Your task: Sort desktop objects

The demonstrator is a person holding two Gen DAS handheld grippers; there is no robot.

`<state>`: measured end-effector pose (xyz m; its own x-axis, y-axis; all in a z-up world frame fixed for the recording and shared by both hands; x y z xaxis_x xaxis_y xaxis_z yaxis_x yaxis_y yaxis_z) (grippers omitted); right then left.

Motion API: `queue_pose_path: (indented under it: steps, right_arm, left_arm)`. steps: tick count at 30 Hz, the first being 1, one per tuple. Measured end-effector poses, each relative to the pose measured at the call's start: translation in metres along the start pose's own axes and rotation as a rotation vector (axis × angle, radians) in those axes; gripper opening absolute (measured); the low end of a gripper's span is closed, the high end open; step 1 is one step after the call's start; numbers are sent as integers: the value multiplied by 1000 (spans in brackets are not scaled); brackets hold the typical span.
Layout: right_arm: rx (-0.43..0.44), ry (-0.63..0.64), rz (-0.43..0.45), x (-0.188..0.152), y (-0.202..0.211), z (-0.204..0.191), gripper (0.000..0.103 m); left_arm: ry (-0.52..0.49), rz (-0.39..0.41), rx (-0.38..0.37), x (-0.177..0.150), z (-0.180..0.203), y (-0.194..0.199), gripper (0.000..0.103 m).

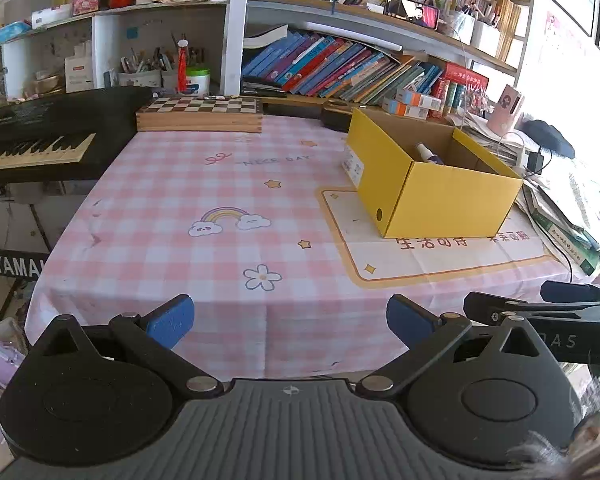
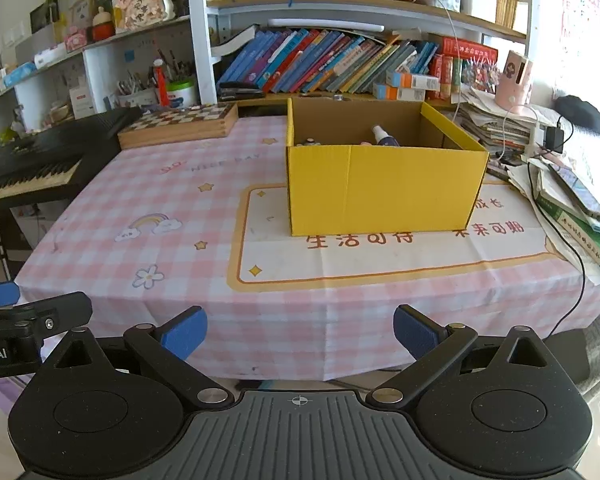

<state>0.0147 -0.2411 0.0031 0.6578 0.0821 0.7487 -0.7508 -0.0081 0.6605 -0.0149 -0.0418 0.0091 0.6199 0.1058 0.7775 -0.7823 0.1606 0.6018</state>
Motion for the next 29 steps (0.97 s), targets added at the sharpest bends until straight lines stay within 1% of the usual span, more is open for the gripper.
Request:
queue_pose_path:
  steps: [6, 17, 24, 29]
  right_arm:
    - [2, 7, -12, 1, -1, -2, 101]
    - [10, 14, -24, 1, -5, -5, 101]
    - [10, 15, -31, 1, -6, -8, 101]
    - [9, 15, -35, 1, -9, -9, 101]
  left_arm:
    - [6, -14, 5, 1, -2, -3, 103]
    - [14, -10, 6, 2, -3, -3, 103]
    - [41, -21, 27, 2, -10, -5, 103]
    - [26, -14, 38, 4, -10, -5, 103]
Point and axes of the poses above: each gripper's, at about its wrist camera, not at the fingertips, and y roughly against the way its jaws point, z to its right, x to its top, the point moved 1 cm from there along -y, roughly the way its jaws point, and after that the axes turned 7 degrees about -x, right-handed, at the moved point
